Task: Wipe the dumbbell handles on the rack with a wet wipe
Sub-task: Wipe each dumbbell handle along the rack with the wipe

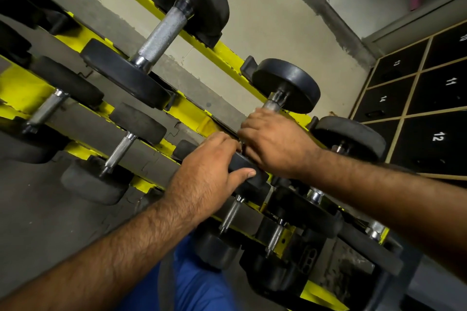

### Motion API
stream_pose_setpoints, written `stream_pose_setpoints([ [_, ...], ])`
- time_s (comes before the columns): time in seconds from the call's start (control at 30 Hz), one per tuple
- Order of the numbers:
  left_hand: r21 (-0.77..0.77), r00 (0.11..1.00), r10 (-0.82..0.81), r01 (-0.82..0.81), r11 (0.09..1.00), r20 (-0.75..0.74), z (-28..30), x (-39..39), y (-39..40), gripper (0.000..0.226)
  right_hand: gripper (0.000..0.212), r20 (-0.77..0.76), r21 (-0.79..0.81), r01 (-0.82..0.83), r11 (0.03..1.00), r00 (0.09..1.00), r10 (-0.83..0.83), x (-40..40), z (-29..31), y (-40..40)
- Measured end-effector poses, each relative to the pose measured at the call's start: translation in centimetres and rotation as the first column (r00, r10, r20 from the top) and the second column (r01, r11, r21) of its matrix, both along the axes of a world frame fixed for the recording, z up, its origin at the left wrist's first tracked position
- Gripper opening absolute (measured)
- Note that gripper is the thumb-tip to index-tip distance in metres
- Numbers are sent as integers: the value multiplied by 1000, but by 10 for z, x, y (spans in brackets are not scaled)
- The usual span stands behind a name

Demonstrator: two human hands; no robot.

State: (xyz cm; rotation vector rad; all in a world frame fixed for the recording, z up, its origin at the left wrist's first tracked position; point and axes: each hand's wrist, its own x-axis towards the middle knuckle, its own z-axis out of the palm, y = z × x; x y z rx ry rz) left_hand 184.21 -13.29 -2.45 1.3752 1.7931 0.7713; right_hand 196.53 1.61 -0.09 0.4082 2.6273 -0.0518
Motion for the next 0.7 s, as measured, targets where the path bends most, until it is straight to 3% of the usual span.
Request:
stream_pose_setpoints([
  [0.07, 9, 1000, -3, 3, 1000, 0, 0, 0, -1, 49, 35, -28, -71, -38, 997, 999, 36, 3, 5, 9],
  [0.13, 15, 1000, -6, 6, 1000, 0, -2, 0, -2, 50, 34, -146, -38, 18, 999, 989, -24, 5, 8, 23],
  [0.2, 12, 1000, -5, 4, 1000, 12, -3, 0, -1, 51, 32, -169, -2, 43, 999, 985, -43, 10, 5, 18],
  [0.33, -6, 1000, -16, 16, 1000, 3, -4, 0, -1, 54, 38, -131, -179, -120, 976, 987, 97, 16, 8, 10],
  [0.47, -2, 1000, -22, 22, 1000, 20, -4, -3, 0, 50, 36, -219, -91, 4, 996, 975, -23, 17, 7, 24],
  [0.6, 6, 999, -28, 28, 1000, 26, -7, -6, 2, 50, 42, -181, -206, -150, 967, 977, 113, 29, -3, 5],
  [0.7, 16, 997, -25, 24, 1000, 71, -12, -13, 3, 54, 39, -320, -79, -36, 996, 947, 9, 41, -9, 24],
])
